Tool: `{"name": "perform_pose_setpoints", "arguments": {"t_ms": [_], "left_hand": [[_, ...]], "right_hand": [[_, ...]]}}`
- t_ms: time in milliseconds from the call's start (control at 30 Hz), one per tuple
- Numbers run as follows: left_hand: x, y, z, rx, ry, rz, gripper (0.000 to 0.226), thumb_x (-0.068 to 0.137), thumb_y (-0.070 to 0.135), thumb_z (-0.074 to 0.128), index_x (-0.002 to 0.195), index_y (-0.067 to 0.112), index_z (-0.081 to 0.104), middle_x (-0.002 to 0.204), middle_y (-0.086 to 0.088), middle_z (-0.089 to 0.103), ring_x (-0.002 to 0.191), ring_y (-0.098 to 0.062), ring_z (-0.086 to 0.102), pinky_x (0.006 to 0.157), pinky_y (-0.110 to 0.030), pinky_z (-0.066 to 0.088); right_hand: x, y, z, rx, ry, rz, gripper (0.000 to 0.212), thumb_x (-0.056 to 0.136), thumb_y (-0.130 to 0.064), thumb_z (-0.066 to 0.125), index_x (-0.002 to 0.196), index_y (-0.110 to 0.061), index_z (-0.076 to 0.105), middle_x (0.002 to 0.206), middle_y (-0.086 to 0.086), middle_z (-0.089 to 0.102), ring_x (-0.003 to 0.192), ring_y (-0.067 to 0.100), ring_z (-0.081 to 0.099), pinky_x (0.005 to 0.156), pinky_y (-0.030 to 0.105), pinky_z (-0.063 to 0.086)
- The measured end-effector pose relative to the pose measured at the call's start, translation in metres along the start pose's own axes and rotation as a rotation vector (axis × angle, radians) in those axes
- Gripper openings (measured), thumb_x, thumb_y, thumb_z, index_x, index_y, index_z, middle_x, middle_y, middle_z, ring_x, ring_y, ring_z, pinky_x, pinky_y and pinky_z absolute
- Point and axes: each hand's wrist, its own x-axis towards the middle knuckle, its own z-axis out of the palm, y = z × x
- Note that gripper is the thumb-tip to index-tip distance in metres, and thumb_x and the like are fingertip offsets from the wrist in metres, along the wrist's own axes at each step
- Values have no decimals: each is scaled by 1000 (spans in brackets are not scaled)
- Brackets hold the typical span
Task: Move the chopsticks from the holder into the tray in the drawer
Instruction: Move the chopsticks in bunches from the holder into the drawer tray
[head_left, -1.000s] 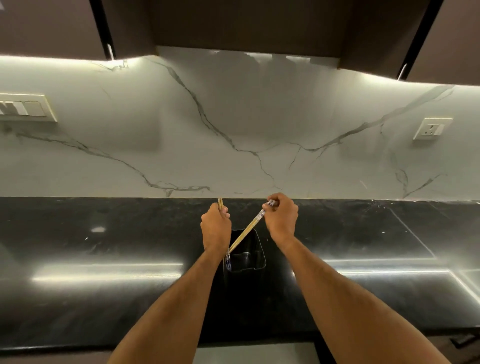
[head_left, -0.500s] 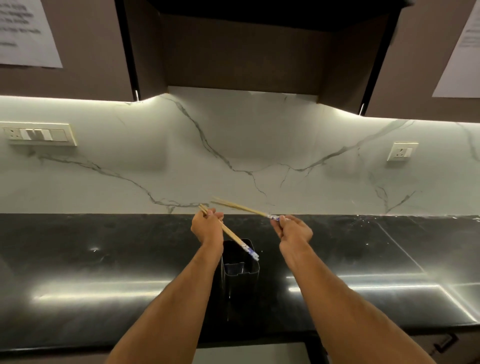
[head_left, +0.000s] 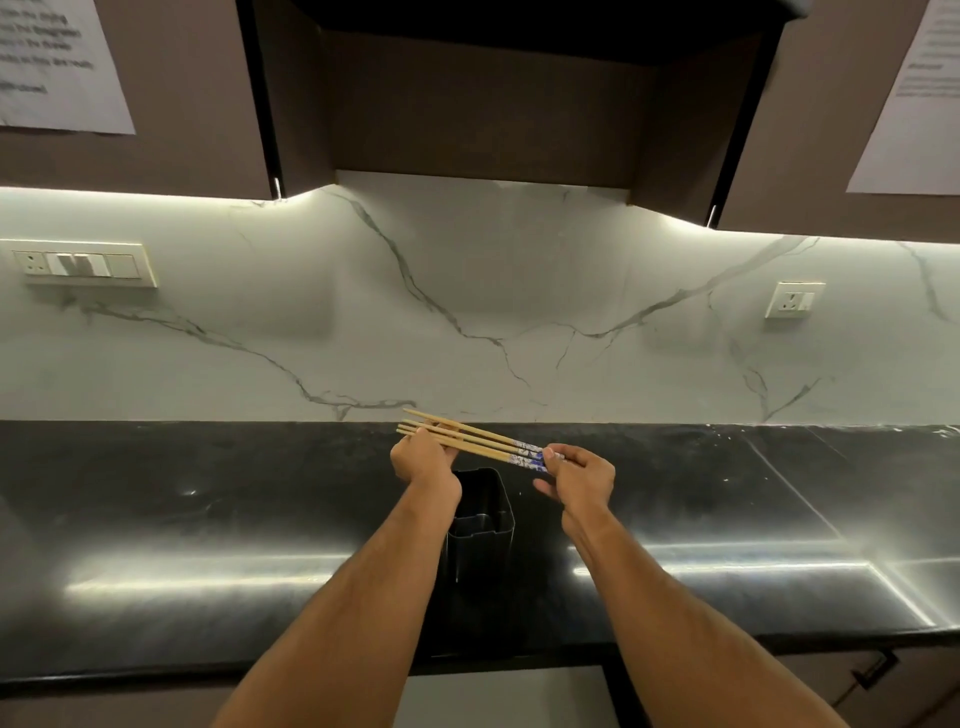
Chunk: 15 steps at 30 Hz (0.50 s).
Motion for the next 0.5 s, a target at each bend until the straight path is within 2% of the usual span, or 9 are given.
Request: {"name": "perform_pose_setpoints", "arguments": {"t_ms": [67, 133, 267, 500], "left_hand": [[-2, 0, 1, -14, -9, 1, 16, 99, -2, 53, 98, -2, 69, 92, -18, 74, 72, -23, 77, 61, -36, 63], [-5, 0, 0, -24, -20, 0, 16, 99, -1, 53, 98, -1, 69, 95, -19, 74, 75, -25, 77, 60, -33, 62], [-6, -3, -1, -30, -46, -15, 17, 100, 0, 52, 109, -4, 66, 106, -23, 72, 92, -33, 76, 68, -39, 65], [-4, -4, -1, 8, -108, -14, 19, 103, 6, 50, 114, -3, 63, 110, -25, 72, 93, -34, 76, 79, -48, 64]], "right_hand": [[-1, 2, -2, 57, -45, 27, 11, 86, -4, 75, 97, -5, 74, 91, 14, 74, 78, 25, 77, 67, 41, 64], [-2, 3, -3, 100, -55, 27, 11, 85, 0, 74, 96, -2, 73, 93, 17, 74, 78, 25, 77, 69, 38, 64], [2, 2, -4, 120, -49, 15, 13, 83, 4, 75, 94, -1, 75, 94, 17, 74, 79, 25, 77, 73, 33, 63], [14, 4, -9, -17, -117, 24, 11, 82, 4, 76, 91, -3, 77, 93, 16, 75, 79, 23, 77, 73, 31, 63]]}}
